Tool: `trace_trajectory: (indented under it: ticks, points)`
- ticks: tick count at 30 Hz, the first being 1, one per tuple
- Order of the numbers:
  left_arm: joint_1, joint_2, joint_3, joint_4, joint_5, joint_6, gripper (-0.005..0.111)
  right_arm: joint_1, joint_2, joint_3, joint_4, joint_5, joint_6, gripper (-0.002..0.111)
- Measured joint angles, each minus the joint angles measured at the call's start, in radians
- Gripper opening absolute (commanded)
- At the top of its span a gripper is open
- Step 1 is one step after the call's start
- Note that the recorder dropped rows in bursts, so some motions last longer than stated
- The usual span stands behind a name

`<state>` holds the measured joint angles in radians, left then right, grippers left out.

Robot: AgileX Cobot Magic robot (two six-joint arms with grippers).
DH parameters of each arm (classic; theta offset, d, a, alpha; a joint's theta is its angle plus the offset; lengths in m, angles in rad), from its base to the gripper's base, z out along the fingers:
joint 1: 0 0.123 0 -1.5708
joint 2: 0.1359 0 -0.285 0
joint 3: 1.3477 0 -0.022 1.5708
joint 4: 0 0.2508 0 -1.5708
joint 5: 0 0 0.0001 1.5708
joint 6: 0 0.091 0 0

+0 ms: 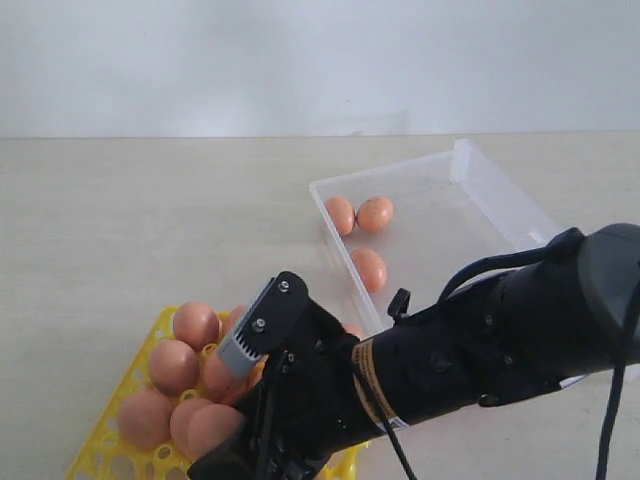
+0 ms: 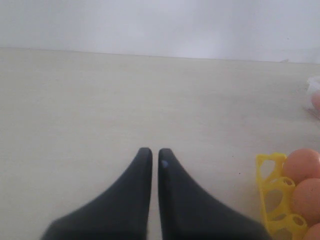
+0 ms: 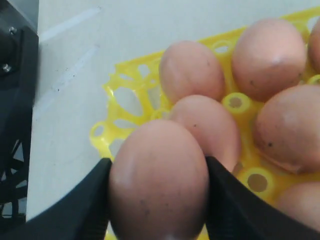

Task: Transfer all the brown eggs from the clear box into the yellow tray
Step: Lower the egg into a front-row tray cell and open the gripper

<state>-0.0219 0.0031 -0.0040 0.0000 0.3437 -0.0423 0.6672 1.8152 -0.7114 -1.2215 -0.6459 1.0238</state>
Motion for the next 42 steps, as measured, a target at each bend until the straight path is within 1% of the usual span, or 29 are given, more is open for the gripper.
trace_trajectory:
  ticks: [18, 29, 30, 32, 37, 40, 42]
  points:
    - [0.0, 0.0, 0.0, 0.0, 0.0, 0.0, 0.004, 0.019, 0.0, -0.004, -0.017, 0.135, -0.002, 0.0]
    - [0.0, 0.0, 0.0, 0.0, 0.0, 0.0, 0.004, 0.019, 0.0, -0.004, -0.018, 0.138, -0.002, 0.0]
    - [0.0, 0.0, 0.0, 0.0, 0.0, 0.0, 0.004, 0.019, 0.0, -0.004, -0.018, 0.128, -0.002, 0.001]
    - [0.0, 0.0, 0.0, 0.0, 0.0, 0.0, 0.004, 0.019, 0.0, -0.004, -0.018, 0.1, -0.002, 0.009]
    - [0.0, 0.0, 0.0, 0.0, 0.0, 0.0, 0.004, 0.019, 0.0, -0.004, -0.018, 0.065, -0.002, 0.04]
    - [0.0, 0.0, 0.0, 0.0, 0.0, 0.0, 0.004, 0.019, 0.0, -0.004, -0.018, 0.084, -0.002, 0.048]
    - [0.0, 0.0, 0.0, 0.0, 0.0, 0.0, 0.004, 0.019, 0.0, -0.004, -0.018, 0.092, -0.002, 0.049]
